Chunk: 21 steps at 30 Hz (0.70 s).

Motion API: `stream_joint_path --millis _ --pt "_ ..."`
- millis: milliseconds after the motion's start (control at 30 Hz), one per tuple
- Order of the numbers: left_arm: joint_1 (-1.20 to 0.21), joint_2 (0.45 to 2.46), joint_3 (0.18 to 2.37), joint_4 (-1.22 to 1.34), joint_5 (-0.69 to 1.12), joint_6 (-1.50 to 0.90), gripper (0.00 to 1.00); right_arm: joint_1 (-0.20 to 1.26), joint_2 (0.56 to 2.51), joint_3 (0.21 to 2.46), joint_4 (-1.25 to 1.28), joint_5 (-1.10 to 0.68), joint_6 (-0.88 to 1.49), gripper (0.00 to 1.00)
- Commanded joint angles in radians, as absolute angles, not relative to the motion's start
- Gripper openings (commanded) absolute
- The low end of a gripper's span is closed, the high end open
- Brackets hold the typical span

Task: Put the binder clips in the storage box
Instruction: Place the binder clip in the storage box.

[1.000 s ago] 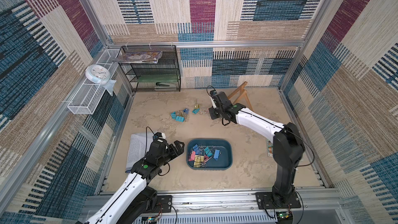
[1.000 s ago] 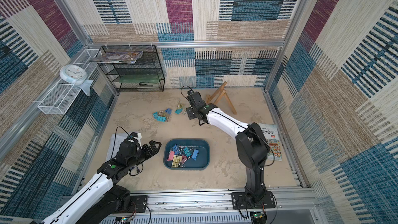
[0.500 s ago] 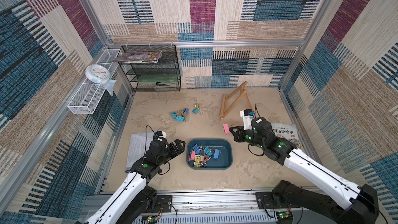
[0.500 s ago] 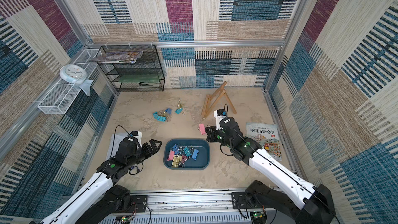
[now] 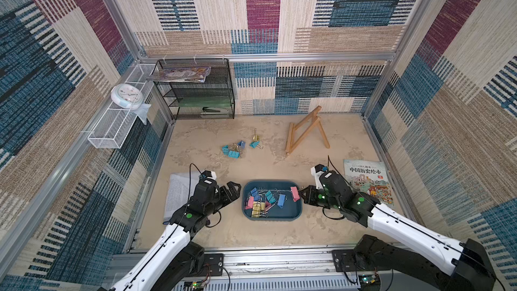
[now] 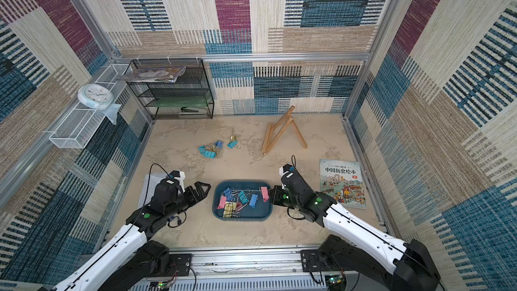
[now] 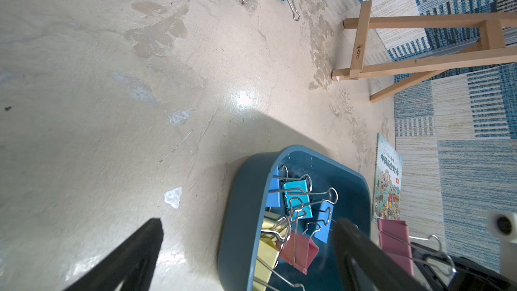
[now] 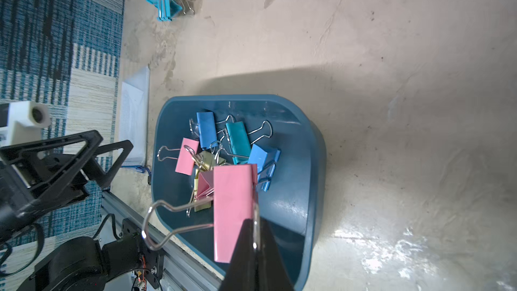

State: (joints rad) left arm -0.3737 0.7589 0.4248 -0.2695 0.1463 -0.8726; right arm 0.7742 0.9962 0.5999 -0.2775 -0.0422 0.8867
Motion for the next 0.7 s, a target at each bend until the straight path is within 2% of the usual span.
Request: stream_joint_path --millis 0,233,433,600,667 --pt "-0.373 0.758 0.423 -0.248 0.153 -0.876 0.99 0.801 1.064 0.611 -0.277 0.05 0.931 0.0" --pt "-0.373 0.759 0.429 -0.254 0.15 -0.87 0.99 0.83 1.194 0.615 -0.231 0.101 0.957 0.01" --pt "-0.375 0.77 0.448 -0.254 0.138 -0.854 0.99 0.849 1.239 0.64 -0.222 0.109 0.948 0.15" --pt "-0.374 0.828 0.506 -0.256 0.125 -0.818 1.0 0.855 1.189 0.661 -0.254 0.159 0.945 0.24" --pt "-0.374 0.875 0.545 -0.254 0.118 -0.815 0.93 0.854 1.15 0.678 -0.276 0.186 0.936 0.27"
